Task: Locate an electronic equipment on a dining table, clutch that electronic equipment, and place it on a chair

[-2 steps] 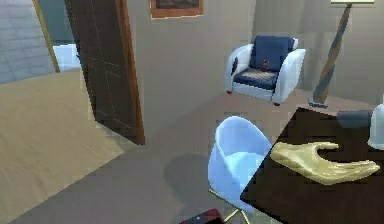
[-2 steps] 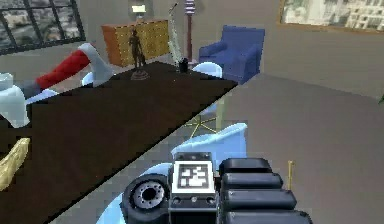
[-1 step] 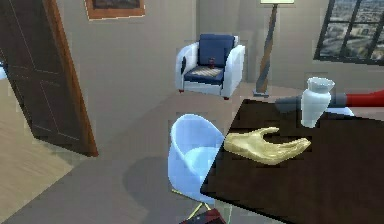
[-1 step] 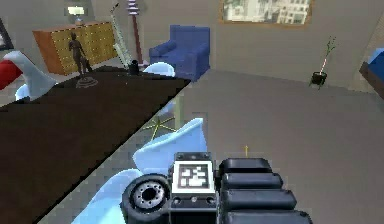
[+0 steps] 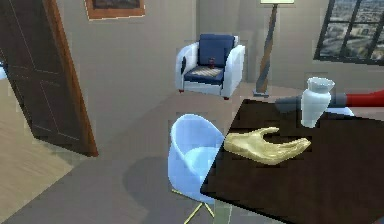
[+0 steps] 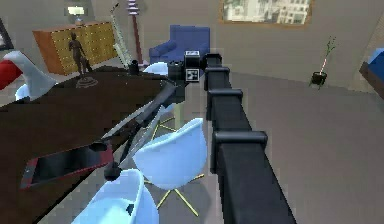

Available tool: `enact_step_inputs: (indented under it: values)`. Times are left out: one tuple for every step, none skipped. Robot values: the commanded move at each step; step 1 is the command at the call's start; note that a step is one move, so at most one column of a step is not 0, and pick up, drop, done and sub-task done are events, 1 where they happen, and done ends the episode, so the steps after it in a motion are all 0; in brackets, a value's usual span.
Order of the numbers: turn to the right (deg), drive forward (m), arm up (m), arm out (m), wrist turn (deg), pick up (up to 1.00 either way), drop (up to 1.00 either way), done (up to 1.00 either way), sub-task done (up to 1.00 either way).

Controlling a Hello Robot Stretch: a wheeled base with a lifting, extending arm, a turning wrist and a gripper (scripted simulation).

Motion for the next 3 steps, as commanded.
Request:
enact_step_inputs:
  values:
    - [0.0,0.00,0.00,0.00,39.0,0.00,0.00,0.00,0.00]
    - [0.0,0.00,-0.32,0.00,0.0,0.00,0.00,0.00,0.00]
    - [0.0,0.00,-0.50,0.00,0.0,0.00,0.00,0.00,0.00]
